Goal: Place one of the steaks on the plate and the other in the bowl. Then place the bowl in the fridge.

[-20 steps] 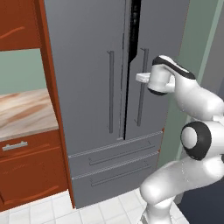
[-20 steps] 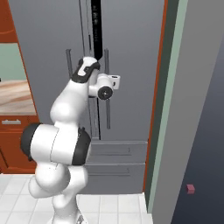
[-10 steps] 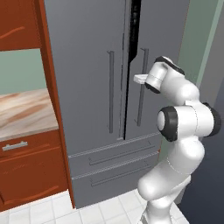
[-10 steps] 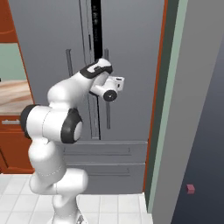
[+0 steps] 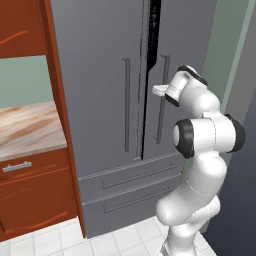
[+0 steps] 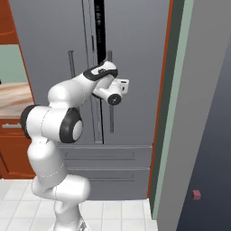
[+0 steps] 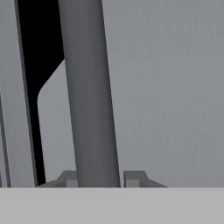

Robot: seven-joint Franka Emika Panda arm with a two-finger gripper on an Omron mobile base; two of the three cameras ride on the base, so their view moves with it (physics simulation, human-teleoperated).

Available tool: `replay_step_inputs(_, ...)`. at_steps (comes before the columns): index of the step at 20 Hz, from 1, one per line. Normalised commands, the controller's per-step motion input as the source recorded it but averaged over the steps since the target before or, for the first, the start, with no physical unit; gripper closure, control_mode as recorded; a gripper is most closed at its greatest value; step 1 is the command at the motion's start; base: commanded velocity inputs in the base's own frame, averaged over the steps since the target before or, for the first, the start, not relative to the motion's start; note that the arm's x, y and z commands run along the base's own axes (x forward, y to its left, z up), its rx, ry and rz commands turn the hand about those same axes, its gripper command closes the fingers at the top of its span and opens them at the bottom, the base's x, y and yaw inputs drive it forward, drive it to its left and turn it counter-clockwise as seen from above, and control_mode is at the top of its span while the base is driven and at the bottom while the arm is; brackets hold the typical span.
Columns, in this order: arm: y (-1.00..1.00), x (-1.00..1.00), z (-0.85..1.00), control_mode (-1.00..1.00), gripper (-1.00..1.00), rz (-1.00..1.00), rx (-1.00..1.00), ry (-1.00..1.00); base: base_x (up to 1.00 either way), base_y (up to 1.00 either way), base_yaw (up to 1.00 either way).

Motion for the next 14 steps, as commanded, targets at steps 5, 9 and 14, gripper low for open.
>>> replay_step_inputs(5, -0.88, -0.01, -0.05, -1.0, 1.0, -0.17, 0.11, 0.24, 0.0, 0.0, 0.0)
replay_step_inputs(9, -1.0, -0.36, -0.13, -1.0, 1.0, -0.33, 0.2, 0.31, 0.0, 0.0, 0.0)
replay_step_inputs(14, -1.0, -0.52, -0.17, -1.0, 1.0, -0.33, 0.24, 0.21, 0.0, 0.0, 0.0)
